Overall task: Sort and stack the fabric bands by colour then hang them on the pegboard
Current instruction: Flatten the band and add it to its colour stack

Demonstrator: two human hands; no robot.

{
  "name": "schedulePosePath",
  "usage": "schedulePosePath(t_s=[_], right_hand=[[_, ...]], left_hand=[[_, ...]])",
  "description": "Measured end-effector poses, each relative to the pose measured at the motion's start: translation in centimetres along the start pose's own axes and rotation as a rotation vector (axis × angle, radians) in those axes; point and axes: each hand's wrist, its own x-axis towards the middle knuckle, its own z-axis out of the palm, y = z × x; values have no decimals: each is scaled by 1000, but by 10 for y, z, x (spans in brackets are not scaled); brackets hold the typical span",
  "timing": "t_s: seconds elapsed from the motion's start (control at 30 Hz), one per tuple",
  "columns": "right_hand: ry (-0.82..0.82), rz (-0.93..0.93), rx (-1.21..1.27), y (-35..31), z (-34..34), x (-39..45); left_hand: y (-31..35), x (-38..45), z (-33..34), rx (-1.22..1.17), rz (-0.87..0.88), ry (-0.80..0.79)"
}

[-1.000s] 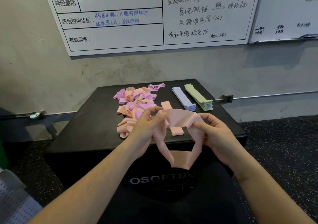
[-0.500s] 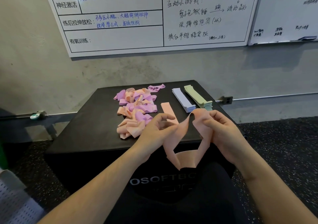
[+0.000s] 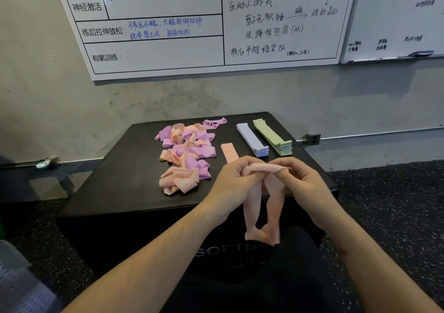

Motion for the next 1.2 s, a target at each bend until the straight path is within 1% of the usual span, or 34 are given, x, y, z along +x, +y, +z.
schedulePosePath(t_s=[0.1, 0.17, 0.2, 0.27, 0.33, 0.37, 0.43, 0.5, 0.63, 0.73, 0.8, 0.87, 0.9, 0.93, 1.0, 1.07, 1.1, 1.13, 1.2], right_hand=[[-131, 49, 48, 4, -6, -6], [-169, 66, 11, 8, -8, -8], [-142, 70, -32, 12, -9, -7], [-10, 64, -112, 20, -9, -4], [106, 51, -156, 25, -10, -1], [130, 48, -176, 26, -10, 0], [125, 33, -227, 28, -8, 0], [66, 15, -218, 28, -4, -2], [-189, 57, -145, 32, -4, -5], [-342, 115, -126, 39, -12, -6], [-372, 122, -121, 40, -15, -8], [-326, 114, -73, 41, -14, -8], [-274, 108, -71, 41, -12, -8], [-201, 97, -90, 44, -11, -7], [-1, 77, -178, 50, -6, -5], [180, 69, -361, 57, -4, -2], [206, 70, -448, 59, -4, -1], [186, 78, -488, 61, -4, 0], [111, 127, -389, 63, 0, 1]], left_hand=[[8, 1, -3, -22, -28, 19], [11, 3, -5, -39, -58, 54], [12, 4, -6, -64, -88, 79], [14, 6, -9, -109, -141, 113], [14, 7, -10, -103, -169, 119], [13, 8, -11, -103, -175, 122], [13, 7, -9, -148, -176, 137], [15, 8, -7, -250, -164, 171], [16, 15, -10, -386, -168, 289], [17, 19, -14, -348, -206, 343], [16, 19, -17, -313, -229, 349], [15, 19, -20, -298, -244, 356], [13, 20, -22, -303, -256, 367], [13, 22, -23, -320, -275, 379], [13, 23, -25, -351, -319, 396], [12, 23, -22, -335, -359, 382], [10, 23, -20, -317, -363, 371], [8, 22, -19, -312, -353, 367], [5, 23, -18, -303, -316, 392]])
